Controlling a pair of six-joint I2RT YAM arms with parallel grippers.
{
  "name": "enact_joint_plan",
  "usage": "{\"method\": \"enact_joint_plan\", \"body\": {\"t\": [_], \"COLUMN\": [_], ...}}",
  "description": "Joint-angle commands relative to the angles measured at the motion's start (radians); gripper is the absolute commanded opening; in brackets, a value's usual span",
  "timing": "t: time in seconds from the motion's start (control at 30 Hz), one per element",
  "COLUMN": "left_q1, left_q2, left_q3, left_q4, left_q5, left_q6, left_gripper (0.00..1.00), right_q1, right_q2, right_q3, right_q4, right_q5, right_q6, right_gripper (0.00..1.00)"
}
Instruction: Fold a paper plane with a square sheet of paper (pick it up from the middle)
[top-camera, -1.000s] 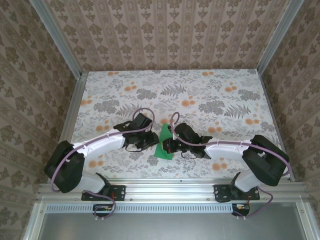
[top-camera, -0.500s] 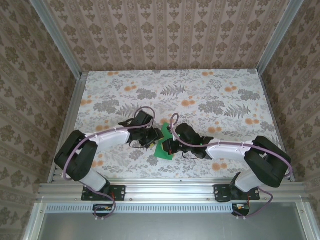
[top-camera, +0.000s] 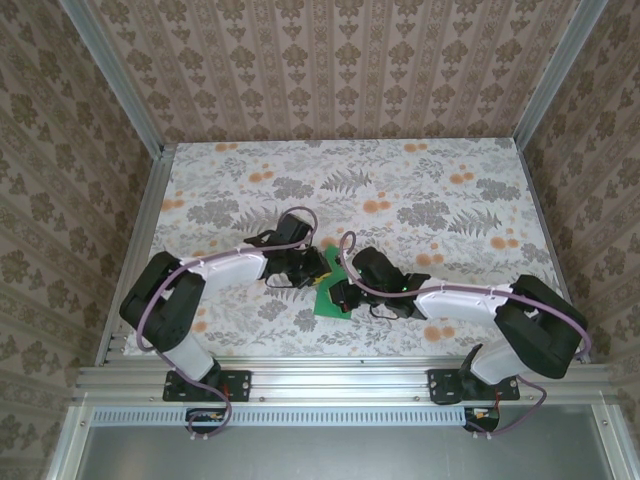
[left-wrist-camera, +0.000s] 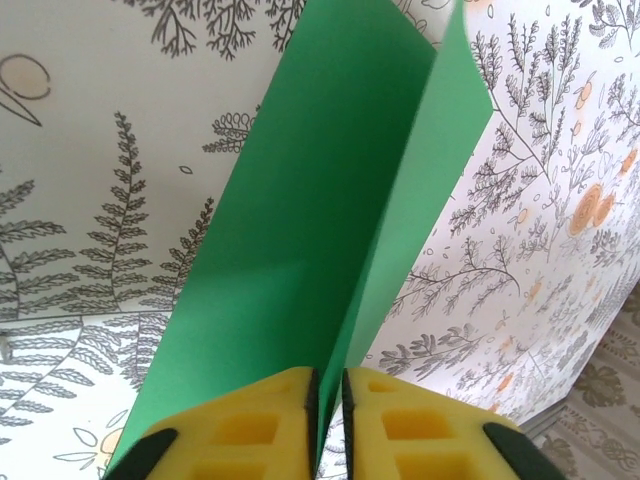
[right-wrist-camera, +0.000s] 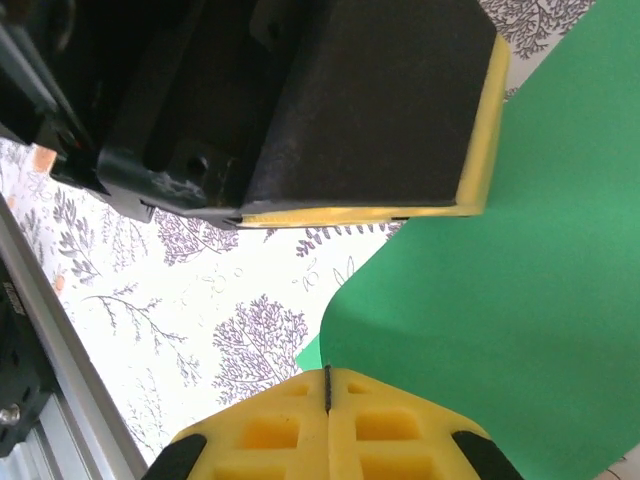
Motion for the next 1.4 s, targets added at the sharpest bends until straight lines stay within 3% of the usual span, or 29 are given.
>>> {"method": "enact_joint_plan", "body": {"t": [0.0, 0.13, 0.23, 0.43, 0.63, 1.03, 1.37], "left_q1": [-0.003, -0.004, -0.004, -0.004, -0.003, -0.002, 0.003], "left_q2": [0.017, 0.024, 0.024, 0.02, 0.025, 0.028, 0.026], "left_q3": [0.052, 0.066, 0.068, 0.077, 0.084, 0.087, 0.092], "left_q4": [-0.039, -0.058, -0.066, -0.071, -0.075, -0.079, -0.09], "left_q5": [0.018, 0.021, 0.018, 0.018, 0.021, 0.026, 0.023], "left_q6": [0.025, 0.036, 0.033, 0.03, 0.032, 0.04, 0.047], "left_gripper": [0.08, 0.01, 0.0, 0.0, 0.0, 0.0, 0.0], "right_q1": [0.001, 0.009, 0.021, 0.112, 0.214, 0.312, 0.312], "right_q2": [-0.041, -0.101, -0.132, -0.245, -0.156, 0.115, 0.126], "right_q3": [0.039, 0.049, 0.056, 0.022, 0.1, 0.253, 0.304], "right_q4": [-0.079, -0.139, -0.187, -0.232, -0.333, -0.345, -0.451], "right_q5": [0.057, 0.082, 0.11, 0.273, 0.464, 0.689, 0.712], "right_q6": [-0.084, -0.143, -0.189, -0.377, -0.493, -0.541, -0.481], "right_gripper": [0.12, 0.21, 0.34, 0.51, 0.59, 0.57, 0.24]}}
